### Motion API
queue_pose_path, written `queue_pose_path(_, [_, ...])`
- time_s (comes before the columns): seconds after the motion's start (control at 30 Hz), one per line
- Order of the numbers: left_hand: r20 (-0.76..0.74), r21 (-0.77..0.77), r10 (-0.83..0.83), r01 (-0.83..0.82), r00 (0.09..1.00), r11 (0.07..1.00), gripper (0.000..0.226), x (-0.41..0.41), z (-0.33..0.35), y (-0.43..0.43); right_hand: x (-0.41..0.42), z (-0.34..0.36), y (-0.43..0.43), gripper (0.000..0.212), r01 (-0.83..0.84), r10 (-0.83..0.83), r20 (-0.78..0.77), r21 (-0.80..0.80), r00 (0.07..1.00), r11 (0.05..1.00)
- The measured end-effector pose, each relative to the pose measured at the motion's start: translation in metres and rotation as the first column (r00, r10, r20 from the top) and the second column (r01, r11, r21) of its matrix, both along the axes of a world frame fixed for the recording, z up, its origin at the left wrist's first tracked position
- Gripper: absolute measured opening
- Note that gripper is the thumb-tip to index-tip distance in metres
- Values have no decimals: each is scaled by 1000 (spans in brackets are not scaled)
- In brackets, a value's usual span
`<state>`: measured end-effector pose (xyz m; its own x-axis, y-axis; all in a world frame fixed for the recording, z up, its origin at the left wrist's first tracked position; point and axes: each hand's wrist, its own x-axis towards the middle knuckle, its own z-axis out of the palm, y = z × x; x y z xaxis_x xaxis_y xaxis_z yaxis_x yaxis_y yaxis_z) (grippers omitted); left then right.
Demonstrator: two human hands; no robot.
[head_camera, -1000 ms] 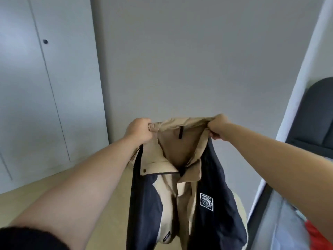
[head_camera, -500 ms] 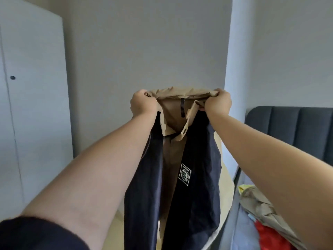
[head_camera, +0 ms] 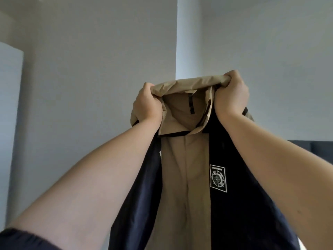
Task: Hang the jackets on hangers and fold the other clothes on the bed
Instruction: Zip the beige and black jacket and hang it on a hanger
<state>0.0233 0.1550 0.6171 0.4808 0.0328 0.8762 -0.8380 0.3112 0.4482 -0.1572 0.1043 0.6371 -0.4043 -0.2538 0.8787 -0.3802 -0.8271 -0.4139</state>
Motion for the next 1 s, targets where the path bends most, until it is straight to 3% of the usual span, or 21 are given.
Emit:
queue_pose_path(0.07, [15,87,5,-7,1000,996,31,-10,-12,-20,-14,-14,-14,22,44,-44,-11,28,999,999])
queue_pose_path(0.17, [-13,344,27,-20,1000,939,21,-17,-50,-58,-26,-59,-49,20,71,-62,-62,149,996,986])
queue_pose_path(0.3, [-48,699,-22,49,999,713,15,-20,-131,-114,-42,-141,-113,17,167,-79,-227,401,971,901])
queue_pose_path(0.43, [-184,842,-88,203,979,500,21,-26,-208,-173,-54,-214,-175,24,200,29,-307,685,951,700])
queue_pose_path(0.53, [-401,798,-100,401,911,450,11,-33,-247,-213,-57,-250,-216,24,136,141,-249,830,958,541])
queue_pose_path(0.6, [-549,682,-110,520,829,514,13,-36,-262,-241,-57,-264,-242,27,91,136,-197,830,971,551])
queue_pose_path(0.67, [-602,598,-182,590,777,542,17,-41,-266,-268,-58,-271,-265,32,11,140,-121,792,983,611])
queue_pose_path(0.7, [-659,526,-273,690,700,498,21,-43,-267,-280,-58,-277,-275,40,-73,193,-58,788,979,611])
queue_pose_path(0.77, [-807,320,-434,915,400,248,52,-46,-277,-299,-51,-298,-290,63,-228,297,64,797,953,559])
queue_pose_path(0.8, [-827,286,-468,950,311,127,66,-46,-290,-304,-45,-316,-293,68,-253,309,86,793,947,554])
queue_pose_path(0.83, [-816,334,-481,941,320,58,73,-46,-309,-305,-38,-340,-293,69,-225,295,57,785,954,577])
queue_pose_path(0.93, [-695,642,-434,766,574,-15,75,-37,-402,-294,-12,-440,-272,64,14,223,-203,768,953,641])
queue_pose_path(1.0, [-618,776,-356,618,701,-128,76,-27,-474,-275,6,-517,-253,62,174,341,-409,818,846,548])
